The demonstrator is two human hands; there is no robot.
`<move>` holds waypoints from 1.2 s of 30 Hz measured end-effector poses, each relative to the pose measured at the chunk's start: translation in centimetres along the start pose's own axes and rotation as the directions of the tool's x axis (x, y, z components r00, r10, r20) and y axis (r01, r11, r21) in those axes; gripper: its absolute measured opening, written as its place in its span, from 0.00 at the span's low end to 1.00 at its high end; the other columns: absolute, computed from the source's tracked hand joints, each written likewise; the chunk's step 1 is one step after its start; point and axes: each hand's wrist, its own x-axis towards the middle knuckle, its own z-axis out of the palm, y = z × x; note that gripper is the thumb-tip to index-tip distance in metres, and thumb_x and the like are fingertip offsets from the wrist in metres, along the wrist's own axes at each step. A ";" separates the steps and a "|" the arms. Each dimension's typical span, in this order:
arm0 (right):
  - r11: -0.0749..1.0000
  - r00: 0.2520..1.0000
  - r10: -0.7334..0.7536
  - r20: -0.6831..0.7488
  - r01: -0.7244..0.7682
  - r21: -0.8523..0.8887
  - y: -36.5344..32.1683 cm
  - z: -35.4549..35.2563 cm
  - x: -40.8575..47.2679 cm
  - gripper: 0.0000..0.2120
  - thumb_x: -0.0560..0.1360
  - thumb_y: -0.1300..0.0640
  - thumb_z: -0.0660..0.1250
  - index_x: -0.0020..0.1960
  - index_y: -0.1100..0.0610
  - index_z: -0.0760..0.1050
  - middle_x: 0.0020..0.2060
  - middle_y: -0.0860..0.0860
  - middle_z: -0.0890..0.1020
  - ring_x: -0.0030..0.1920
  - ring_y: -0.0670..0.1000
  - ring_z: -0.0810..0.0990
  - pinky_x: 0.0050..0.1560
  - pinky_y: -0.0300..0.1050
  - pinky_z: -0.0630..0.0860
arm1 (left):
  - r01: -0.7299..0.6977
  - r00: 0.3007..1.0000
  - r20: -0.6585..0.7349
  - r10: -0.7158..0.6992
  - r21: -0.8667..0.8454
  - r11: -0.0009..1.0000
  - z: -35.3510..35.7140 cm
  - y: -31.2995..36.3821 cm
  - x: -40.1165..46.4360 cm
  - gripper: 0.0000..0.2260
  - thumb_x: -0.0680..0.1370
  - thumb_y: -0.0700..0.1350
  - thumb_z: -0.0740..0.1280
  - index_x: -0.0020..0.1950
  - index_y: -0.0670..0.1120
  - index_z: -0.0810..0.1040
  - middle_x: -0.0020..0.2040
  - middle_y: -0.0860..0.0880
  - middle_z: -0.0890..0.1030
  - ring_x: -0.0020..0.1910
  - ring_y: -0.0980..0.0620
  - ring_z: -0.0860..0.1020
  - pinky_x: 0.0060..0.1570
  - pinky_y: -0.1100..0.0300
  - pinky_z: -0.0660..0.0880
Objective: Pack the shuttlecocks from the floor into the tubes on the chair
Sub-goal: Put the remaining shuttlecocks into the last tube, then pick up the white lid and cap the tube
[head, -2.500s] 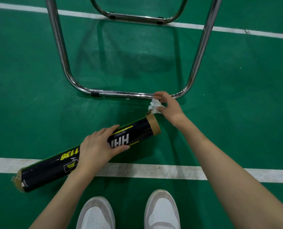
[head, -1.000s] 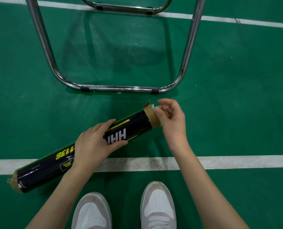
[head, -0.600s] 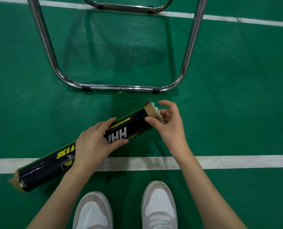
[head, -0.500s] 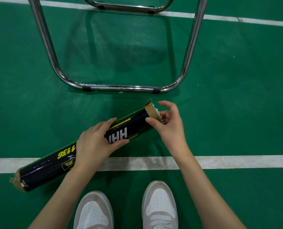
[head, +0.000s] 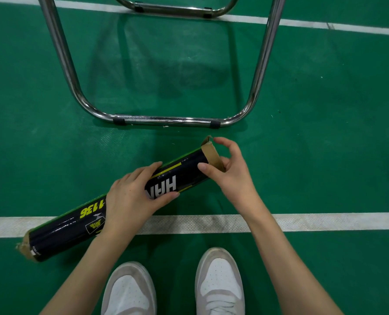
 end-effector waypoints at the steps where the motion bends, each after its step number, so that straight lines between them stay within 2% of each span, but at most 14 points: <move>1: 1.000 0.999 0.015 0.050 -0.014 -0.026 -0.2 -0.2 0.1 0.28 0.71 0.62 0.71 0.65 0.47 0.63 0.41 0.53 0.84 0.44 0.49 0.82 0.53 0.42 0.76 | -0.012 1.000 -0.003 0.012 0.003 1.000 0.0 0.0 0.0 0.34 0.65 0.71 0.59 0.63 0.52 0.76 0.51 0.51 0.82 0.47 0.46 0.81 0.44 0.53 0.74; 4: 0.995 0.981 0.070 0.179 -0.055 -0.085 -1.0 -1.1 0.2 0.36 0.72 0.62 0.69 0.72 0.47 0.54 0.47 0.57 0.82 0.50 0.52 0.81 0.60 0.43 0.73 | -0.043 0.999 -0.005 0.043 0.011 0.999 -0.1 0.1 -0.1 0.33 0.65 0.70 0.59 0.62 0.51 0.76 0.50 0.52 0.82 0.46 0.47 0.81 0.42 0.54 0.74; 7: 0.993 0.969 0.086 0.231 -0.065 -0.099 -1.8 -1.5 0.1 0.39 0.72 0.63 0.69 0.74 0.49 0.51 0.53 0.59 0.81 0.55 0.52 0.80 0.61 0.40 0.73 | -0.052 0.999 -0.008 0.052 0.007 0.999 -0.2 0.4 0.0 0.33 0.65 0.70 0.59 0.62 0.52 0.76 0.50 0.52 0.83 0.46 0.47 0.81 0.42 0.55 0.74; 9: 0.996 0.976 0.061 0.210 -0.046 -0.078 -2.0 -1.6 0.2 0.39 0.71 0.64 0.70 0.73 0.49 0.53 0.51 0.58 0.81 0.51 0.50 0.81 0.58 0.38 0.74 | -0.044 0.999 -0.020 0.044 -0.015 0.999 -0.2 0.7 0.2 0.34 0.65 0.71 0.59 0.63 0.52 0.76 0.51 0.52 0.83 0.48 0.47 0.81 0.43 0.55 0.73; 13: 0.997 0.996 -0.044 0.081 0.049 -0.058 -2.4 -1.9 0.1 0.36 0.68 0.64 0.73 0.67 0.44 0.60 0.38 0.50 0.81 0.41 0.45 0.79 0.51 0.36 0.74 | -0.023 0.998 -0.061 0.017 -0.090 0.996 -0.6 1.5 0.6 0.35 0.64 0.70 0.60 0.64 0.53 0.75 0.54 0.53 0.82 0.52 0.49 0.80 0.46 0.56 0.72; 15: 0.985 0.991 -0.132 -0.007 0.130 -0.118 -3.0 -2.3 0.0 0.34 0.66 0.63 0.75 0.64 0.44 0.63 0.36 0.48 0.78 0.41 0.44 0.77 0.53 0.37 0.71 | -0.019 0.997 -0.081 0.008 -0.137 0.990 -0.9 2.0 1.0 0.35 0.63 0.70 0.61 0.65 0.53 0.74 0.55 0.52 0.81 0.53 0.49 0.79 0.48 0.55 0.72; 19: 0.958 0.949 -0.267 -0.167 0.242 -0.154 -4.9 -3.7 -0.1 0.36 0.61 0.56 0.76 0.65 0.49 0.64 0.52 0.45 0.77 0.54 0.40 0.75 0.61 0.38 0.70 | -0.010 0.990 -0.139 -0.032 -0.292 0.956 -1.9 3.2 2.3 0.35 0.63 0.69 0.64 0.67 0.55 0.72 0.57 0.53 0.80 0.54 0.52 0.78 0.53 0.56 0.72; 22: 0.969 0.960 -0.245 -0.136 0.246 -0.011 -7.3 -4.5 0.1 0.38 0.61 0.57 0.76 0.67 0.50 0.62 0.63 0.52 0.74 0.60 0.42 0.75 0.59 0.37 0.72 | -0.033 0.985 -0.170 -0.037 -0.390 0.920 -3.0 4.5 3.3 0.35 0.62 0.68 0.65 0.67 0.55 0.71 0.58 0.54 0.79 0.54 0.55 0.77 0.54 0.58 0.73; 24: 0.964 0.964 -0.258 -0.059 0.262 0.053 -9.2 -4.7 0.4 0.39 0.62 0.61 0.75 0.68 0.51 0.61 0.63 0.55 0.73 0.59 0.42 0.76 0.57 0.35 0.73 | -0.056 0.985 -0.169 -0.018 -0.423 0.904 -3.7 5.4 3.8 0.35 0.62 0.68 0.65 0.67 0.57 0.70 0.58 0.55 0.79 0.54 0.57 0.76 0.53 0.59 0.73; 26: 0.955 0.956 -0.293 -0.026 0.294 0.032 -11.2 -4.7 0.6 0.40 0.61 0.61 0.75 0.68 0.51 0.61 0.62 0.54 0.74 0.58 0.41 0.77 0.53 0.34 0.73 | -0.065 0.988 -0.157 -0.012 -0.479 0.875 -4.6 6.0 4.3 0.33 0.62 0.68 0.66 0.65 0.60 0.69 0.58 0.57 0.78 0.55 0.57 0.77 0.56 0.56 0.74; 29: 0.941 0.941 -0.339 0.002 0.338 -0.027 -13.7 -4.3 0.1 0.41 0.59 0.57 0.76 0.68 0.47 0.62 0.62 0.50 0.74 0.59 0.42 0.76 0.50 0.33 0.75 | -0.082 0.989 -0.146 0.003 -0.538 0.839 -5.9 6.5 4.9 0.31 0.61 0.66 0.68 0.63 0.62 0.68 0.56 0.60 0.78 0.55 0.58 0.77 0.57 0.52 0.75; 32: 0.915 0.919 -0.393 0.017 0.393 -0.090 -16.0 -3.8 -0.6 0.39 0.59 0.54 0.75 0.67 0.45 0.62 0.61 0.47 0.74 0.61 0.43 0.75 0.56 0.34 0.73 | -0.125 0.988 -0.147 0.049 -0.567 0.814 -7.5 7.2 5.1 0.29 0.62 0.64 0.68 0.61 0.62 0.67 0.51 0.68 0.76 0.52 0.63 0.76 0.55 0.59 0.74; 35: 0.885 0.896 -0.443 0.028 0.441 -0.150 -17.8 -3.5 -0.8 0.39 0.62 0.60 0.77 0.67 0.46 0.62 0.61 0.51 0.74 0.61 0.44 0.75 0.61 0.35 0.70 | -0.160 0.986 -0.134 0.098 -0.603 0.782 -9.1 8.3 5.2 0.29 0.65 0.61 0.69 0.64 0.60 0.67 0.50 0.73 0.73 0.51 0.74 0.72 0.51 0.74 0.69; 36: 0.878 0.893 -0.448 0.034 0.447 -0.170 -18.3 -3.5 -0.8 0.40 0.62 0.61 0.77 0.67 0.46 0.61 0.61 0.51 0.74 0.60 0.44 0.75 0.61 0.34 0.70 | -0.165 0.986 -0.128 0.108 -0.644 0.747 -9.8 8.8 5.3 0.28 0.67 0.61 0.69 0.65 0.59 0.67 0.51 0.74 0.74 0.54 0.75 0.71 0.52 0.76 0.67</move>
